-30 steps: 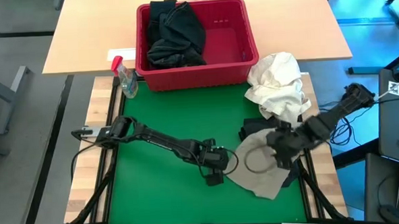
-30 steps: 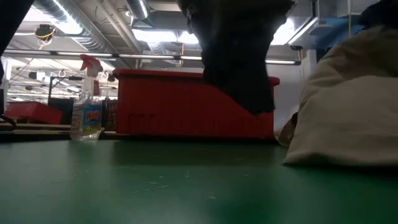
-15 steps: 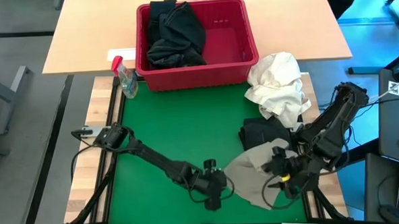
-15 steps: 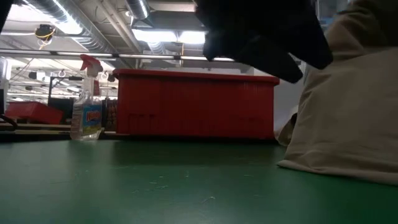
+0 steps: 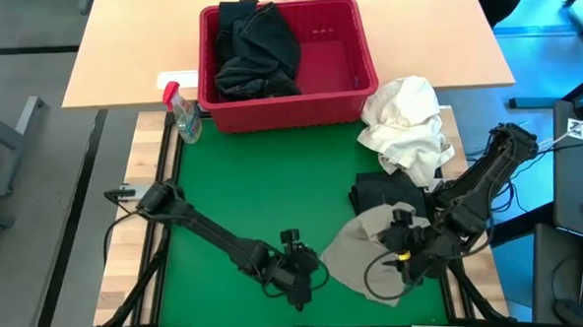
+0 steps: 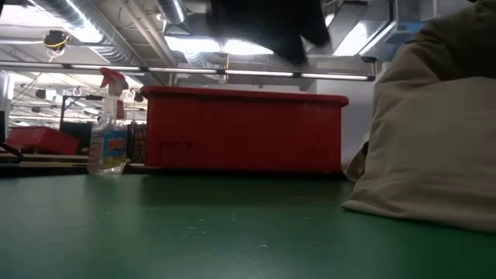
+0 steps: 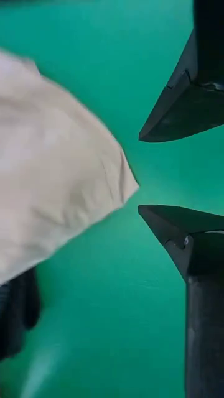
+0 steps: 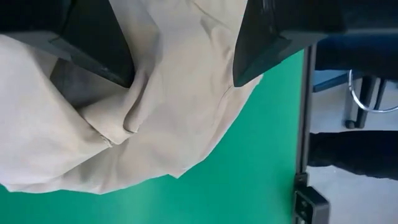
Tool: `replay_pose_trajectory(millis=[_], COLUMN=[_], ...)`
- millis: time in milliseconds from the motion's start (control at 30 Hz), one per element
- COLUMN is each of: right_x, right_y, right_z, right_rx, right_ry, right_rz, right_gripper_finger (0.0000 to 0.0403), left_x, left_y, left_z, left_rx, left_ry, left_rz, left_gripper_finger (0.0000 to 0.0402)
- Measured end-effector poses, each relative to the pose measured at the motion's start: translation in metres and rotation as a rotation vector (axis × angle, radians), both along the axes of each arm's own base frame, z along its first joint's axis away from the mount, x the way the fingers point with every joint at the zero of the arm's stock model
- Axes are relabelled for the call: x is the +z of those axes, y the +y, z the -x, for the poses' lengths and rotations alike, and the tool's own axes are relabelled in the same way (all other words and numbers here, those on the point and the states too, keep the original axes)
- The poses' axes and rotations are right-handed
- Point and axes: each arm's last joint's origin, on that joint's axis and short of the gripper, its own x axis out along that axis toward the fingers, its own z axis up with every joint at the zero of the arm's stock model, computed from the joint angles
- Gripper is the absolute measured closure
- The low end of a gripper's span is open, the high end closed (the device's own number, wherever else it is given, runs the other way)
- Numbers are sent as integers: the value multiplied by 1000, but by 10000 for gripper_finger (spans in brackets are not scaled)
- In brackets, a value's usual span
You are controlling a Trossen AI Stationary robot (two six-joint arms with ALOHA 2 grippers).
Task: Fold Laundry from Bin
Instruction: Stack the brown shorts on top of the black shorts
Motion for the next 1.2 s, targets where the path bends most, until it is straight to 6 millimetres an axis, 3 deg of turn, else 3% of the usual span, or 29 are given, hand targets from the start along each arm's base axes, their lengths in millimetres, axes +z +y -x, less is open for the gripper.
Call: replay_pose_trajectory(millis=[133, 267, 433, 600, 833, 1067, 1200], right_x=[0, 5, 13, -9, -23, -2, 7], right_y=[1, 8, 30, 43, 12, -22, -25], right_z=[0, -5, -19, -19, -7, 11, 10], right_rx=[10, 26, 131, 175, -49, -225, -288], right_ry=[2, -35, -145, -44, 153, 326, 318], right_rz=[-17, -119, -310, -211, 76, 370, 354], right_gripper_finger=[132, 132, 132, 132, 132, 132, 132], left_x=[32, 47, 43, 31, 29, 29, 30], left_y=[-10, -18, -37, -48, -52, -53, -53], left_z=[18, 33, 48, 60, 65, 65, 64], left_rx=[-49, -30, 11, 92, 123, 133, 155], left_ry=[-70, -125, -169, -203, -234, -247, -261], left_rz=[-37, -122, -125, -81, -82, -74, -56], left_gripper_finger=[233, 233, 233, 233, 233, 233, 233])
